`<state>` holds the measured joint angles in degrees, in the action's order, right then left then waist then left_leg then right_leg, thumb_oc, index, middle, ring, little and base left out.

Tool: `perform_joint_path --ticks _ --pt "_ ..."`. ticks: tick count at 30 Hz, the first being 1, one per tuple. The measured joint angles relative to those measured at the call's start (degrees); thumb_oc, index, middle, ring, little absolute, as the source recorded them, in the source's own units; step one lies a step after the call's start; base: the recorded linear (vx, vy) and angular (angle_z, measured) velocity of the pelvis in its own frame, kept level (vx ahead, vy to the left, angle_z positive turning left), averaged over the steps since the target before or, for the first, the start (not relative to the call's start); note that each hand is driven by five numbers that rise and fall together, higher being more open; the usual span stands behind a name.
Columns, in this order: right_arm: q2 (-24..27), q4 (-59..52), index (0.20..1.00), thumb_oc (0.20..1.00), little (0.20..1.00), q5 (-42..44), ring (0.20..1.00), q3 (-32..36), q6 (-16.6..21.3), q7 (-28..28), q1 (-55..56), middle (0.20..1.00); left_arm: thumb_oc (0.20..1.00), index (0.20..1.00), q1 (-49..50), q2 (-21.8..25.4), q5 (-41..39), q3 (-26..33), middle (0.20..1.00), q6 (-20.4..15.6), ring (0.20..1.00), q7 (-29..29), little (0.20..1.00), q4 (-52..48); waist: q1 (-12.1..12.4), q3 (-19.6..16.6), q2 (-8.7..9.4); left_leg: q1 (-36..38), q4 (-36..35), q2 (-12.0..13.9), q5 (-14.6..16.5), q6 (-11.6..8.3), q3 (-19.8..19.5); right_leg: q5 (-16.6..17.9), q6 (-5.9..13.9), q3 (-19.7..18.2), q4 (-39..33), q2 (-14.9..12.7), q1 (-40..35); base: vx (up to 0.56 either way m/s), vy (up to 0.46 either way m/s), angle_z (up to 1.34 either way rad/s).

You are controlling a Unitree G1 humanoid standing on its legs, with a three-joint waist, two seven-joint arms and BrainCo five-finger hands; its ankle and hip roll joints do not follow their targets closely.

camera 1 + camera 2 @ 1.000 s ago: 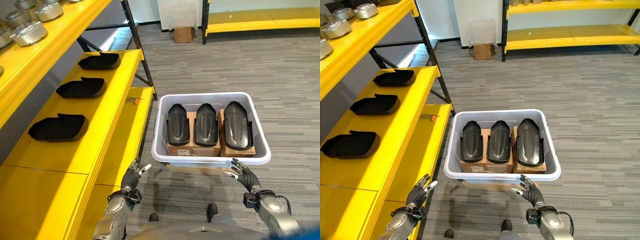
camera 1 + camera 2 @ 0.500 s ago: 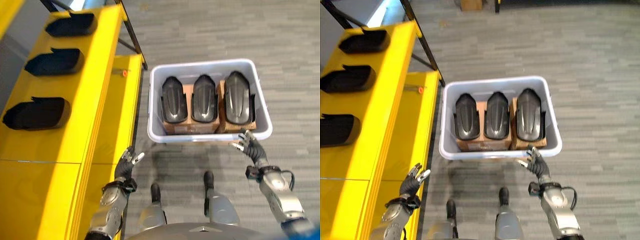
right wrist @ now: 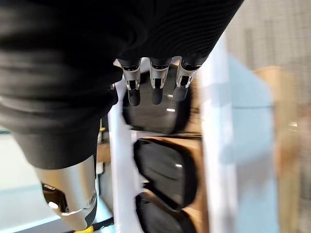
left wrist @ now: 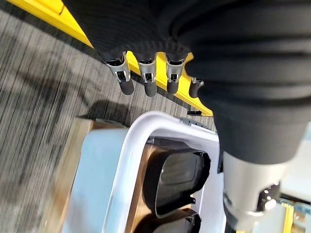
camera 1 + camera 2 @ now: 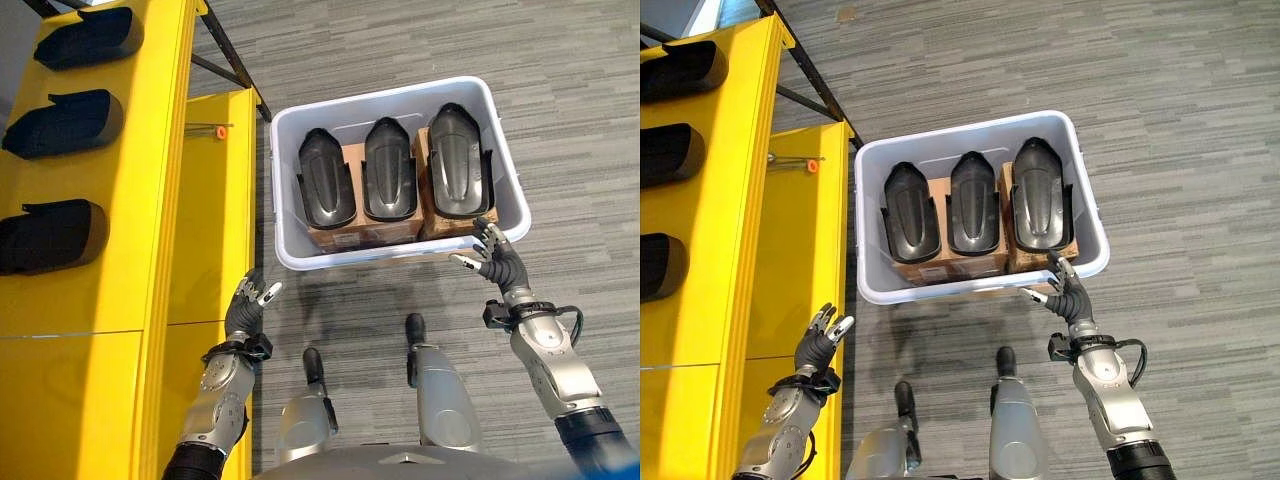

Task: Move parts from the plastic box to the shelf.

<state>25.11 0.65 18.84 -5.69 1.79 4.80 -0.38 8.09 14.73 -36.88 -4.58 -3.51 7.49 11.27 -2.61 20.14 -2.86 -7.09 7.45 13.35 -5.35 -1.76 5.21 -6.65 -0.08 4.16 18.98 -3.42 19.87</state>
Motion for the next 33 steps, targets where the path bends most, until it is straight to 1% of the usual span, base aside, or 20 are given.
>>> perform_joint_path --ticks 1,2,3,4,5,6,7,9,11,12,13,14,16,18,20,24,25,28,30,33 --pt "0.3 -1.17 1.0 1.0 1.0 0.0 1.0 0.04 0.06 0.04 0.28 1.0 1.0 1.0 0.16 0.02 0.0 -0.24 1.0 0.02 1.0 -0.01 1.0 0.01 0.46 0.06 0.85 -1.59 2.86 0.2 -1.96 0.46 -1.31 0.04 -0.93 0.31 -0.29 -0.05 -0.65 0.05 -0.076 0.21" --pt "0.67 -1.85 1.0 1.0 1.0 -0.01 1.0 -0.02 0.5 0.09 0.15 1.0 1.0 1.0 0.79 0.0 0.0 -0.88 1.0 0.06 1.0 -0.02 1.0 0.02 0.27 0.09 0.95 -2.65 4.75 0.53 -2.03 -0.37 -1.69 -0.5 -1.85 0.8 -0.09 0.29 -1.54 0.05 -0.018 0.33" --pt "0.66 -2.24 1.0 1.0 1.0 -0.01 1.0 0.09 1.0 0.48 -0.1 1.0 1.0 1.0 1.12 0.0 0.01 -1.62 1.0 0.13 1.0 -0.08 1.0 0.0 -0.33 -0.03 0.87 -3.35 4.84 0.07 -0.24 -2.28 -1.5 -0.76 -2.12 1.46 -0.53 0.67 -2.09 0.06 0.023 0.34" --pt "0.7 -2.58 1.0 1.0 1.0 -0.01 1.0 0.29 1.19 0.85 -0.16 1.0 1.0 1.0 0.8 0.0 0.01 -2.16 1.0 0.12 1.0 -0.08 1.0 -0.05 -0.39 -0.04 0.85 -3.76 2.43 -1.08 1.1 -3.0 -1.36 -0.37 -2.02 1.51 -1.49 1.09 -2.37 0.08 0.059 0.24" --pt "0.39 -2.28 1.0 1.0 1.0 -0.01 1.0 -0.02 1.53 1.73 -0.99 1.0 1.0 1.0 -0.3 0.09 0.02 -3.0 1.0 0.11 1.0 0.0 1.0 0.09 -0.35 0.43 1.23 -5.27 -2.76 -4.59 2.24 -3.41 -3.25 1.51 -2.86 1.5 -4.81 1.93 -3.34 0.1 0.161 -0.26" --pt "0.06 -3.19 1.0 1.0 1.0 -0.09 1.0 -0.45 1.62 1.84 -0.56 1.0 1.0 1.0 -0.96 0.18 0.0 -3.11 1.0 0.12 1.0 0.04 1.0 0.0 0.08 0.77 1.43 -4.83 -6.51 -5.42 2.29 -3.31 -4.72 3.23 -2.85 1.37 -6.93 3.78 -4.68 0.08 0.196 -0.43" --pt "0.05 -3.76 1.0 1.0 1.0 -0.21 1.0 -0.43 1.88 1.93 -0.4 1.0 1.0 1.0 -0.89 0.33 0.0 -3.11 1.0 0.11 1.0 0.0 1.0 0.0 -0.42 0.8 1.31 -4.55 -6.43 -5.01 2.32 -3.25 -4.12 3.21 -2.82 1.33 -7.09 4.55 -5.28 0.06 0.207 -0.52" --pt "0.16 -4.93 1.0 1.0 1.0 -1.13 1.0 0.25 2.66 2.13 0.05 1.0 1.0 1.0 -0.85 0.53 0.0 -3.09 1.0 -0.2 1.0 -0.04 1.0 -0.58 -1.75 0.84 1.3 -3.7 -6.93 -5.27 2.34 -3.21 -3.55 2.9 -2.64 0.23 -7.96 5.17 -5.4 0.04 0.167 -0.31" --pt "0.25 -5.64 1.0 1.0 1.0 -1.24 1.0 0.93 3.04 2.26 0.27 1.0 1.0 1.0 -1.08 0.51 0.0 -3.11 1.0 -0.72 1.0 -0.05 1.0 -1.09 -3.31 1.39 0.37 -2.47 -8.04 -5.13 2.19 -2.99 -0.91 4.14 -3.06 -0.61 -8.82 5.24 -5.23 0.02 0.129 -0.28" --pt "0.59 -5.64 1.0 1.0 1.0 -1.24 1.0 1.09 2.99 2.3 0.41 1.0 1.0 1.0 -1.04 0.49 -0.01 -3.07 1.0 -0.81 1.0 -0.01 1.0 -1.15 -3.43 1.6 -0.14 -1.13 -9.05 -5.21 1.85 -2.52 -0.43 4.43 -3.1 -1.31 -9.11 5.4 -5.03 0.01 0.085 -0.33" --pt "1.04 -5.78 1.0 1.0 1.0 -1.25 1.0 0.93 2.98 2.23 0.42 1.0 1.0 1.0 -1.02 0.49 -0.01 -3.04 1.0 -0.83 1.0 -0.01 1.0 -1.38 -3.42 1.93 -0.85 0.04 -9.66 -5.18 1.23 -1.99 0.08 4.51 -3.02 -1.78 -9.11 5.58 -4.86 0.03 0.119 -0.31" --pt "1.21 -5.93 1.0 1.0 1.0 -1.24 1.0 1.03 2.99 2.27 0.47 1.0 1.0 1.0 -1.87 0.29 0.0 -2.69 1.0 -1.1 1.0 -0.02 1.0 -2.07 -3.94 2.79 -2.5 0.63 -11.09 -5.44 1.53 -2.8 1.27 4.71 -2.52 -1.77 -8.87 5.33 -3.9 0.04 0.148 -0.27" --pt "0.77 -6.17 1.0 1.0 1.0 -1.25 1.0 0.49 2.97 2.09 0.46 1.0 1.0 1.0 -2.19 0.36 -0.03 -1.98 1.0 -1.23 1.0 0.1 1.0 -3.12 -2.62 2.94 -2.5 0.37 -11.84 -6.83 1.28 -2.41 2.86 5.25 -1.27 -2.97 -9.14 4.1 -2.82 0.04 0.096 -0.19" --pt "0.65 -6.62 1.0 1.0 1.0 -1.25 1.0 0.46 2.97 2.11 -0.16 1.0 1.0 1.0 -2.1 0.5 -0.04 -0.94 1.0 -1.33 1.0 0.12 1.0 -4.65 -2.43 2.99 -2.6 0.44 -12.43 -8.04 1.09 -1.73 2.91 5.09 0.17 -3.03 -9.2 2.79 -2.85 0.02 0.061 0.06" --pt "0.71 -9.17 1.0 1.0 1.0 -1.43 1.0 0.64 3.04 2.12 -1.03 1.0 1.0 1.0 -2.02 1.98 -0.03 -0.11 1.0 -1.75 1.0 0.32 1.0 -7.15 -2.08 3.02 -2.54 0.45 -12.48 -8.74 1.18 -1.23 2.71 5.24 0.79 -3.14 -9.66 2.07 -3.11 0.01 0.05 0.06" --pt "0.8 -13.64 1.0 1.0 1.0 -2.23 1.0 2.25 3.48 2.23 -2.74 1.0 1.0 1.0 -1.92 2.54 -0.03 2.26 1.0 -2.22 1.0 0.37 1.0 -11.91 -1.67 3.14 -2.35 0.64 -12.61 -8.78 1.33 -1.0 3.04 5.69 1.08 -3.31 -10.6 2.15 -3.46 0.01 0.043 -0.06" --pt "0.89 -14.6 1.0 1.0 1.0 -2.27 1.0 3.03 4.27 2.52 -3.54 1.0 1.0 1.0 -1.96 2.58 -0.02 2.72 1.0 -3.35 1.0 0.36 1.0 -14.23 -1.81 3.35 -1.98 0.61 -12.61 -8.64 1.34 -0.98 3.16 5.74 1.11 -3.36 -10.83 2.28 -3.49 0.01 0.029 -0.06" --pt "1.16 -14.58 1.0 1.0 1.0 -2.58 1.0 3.26 4.28 3.38 -6.39 1.0 1.0 1.0 -2.91 3.79 -0.02 2.92 1.0 -3.68 1.0 0.34 1.0 -17.11 -2.29 3.71 -1.38 0.2 -12.6 -8.5 1.33 -0.99 3.43 6.06 1.08 -3.41 -11.22 2.48 -3.23 0.0 0.01 -0.02" --pt "1.9 -14.49 1.0 1.0 1.0 -3.12 1.0 3.12 4.3 3.91 -8.43 1.0 1.0 1.0 -3.67 3.89 -0.04 3.0 1.0 -4.11 1.0 0.39 1.0 -17.45 -2.57 3.71 -1.38 0.13 -12.59 -8.49 1.34 -0.99 3.46 6.15 1.13 -3.42 -11.43 2.48 -3.25 0.0 0.0 0.0" --pt "3.8 -13.57 1.0 1.0 1.0 -4.55 1.0 2.09 4.3 5.93 -15.16 1.0 1.0 1.0 -8.05 3.78 -0.27 1.72 1.0 -4.68 1.0 1.43 1.0 -17.67 -2.46 3.73 -1.35 -0.35 -12.59 -8.38 1.33 -0.99 3.45 6.9 0.96 -3.4 -12.62 2.6 -3.3 0.0 0.0 0.0"
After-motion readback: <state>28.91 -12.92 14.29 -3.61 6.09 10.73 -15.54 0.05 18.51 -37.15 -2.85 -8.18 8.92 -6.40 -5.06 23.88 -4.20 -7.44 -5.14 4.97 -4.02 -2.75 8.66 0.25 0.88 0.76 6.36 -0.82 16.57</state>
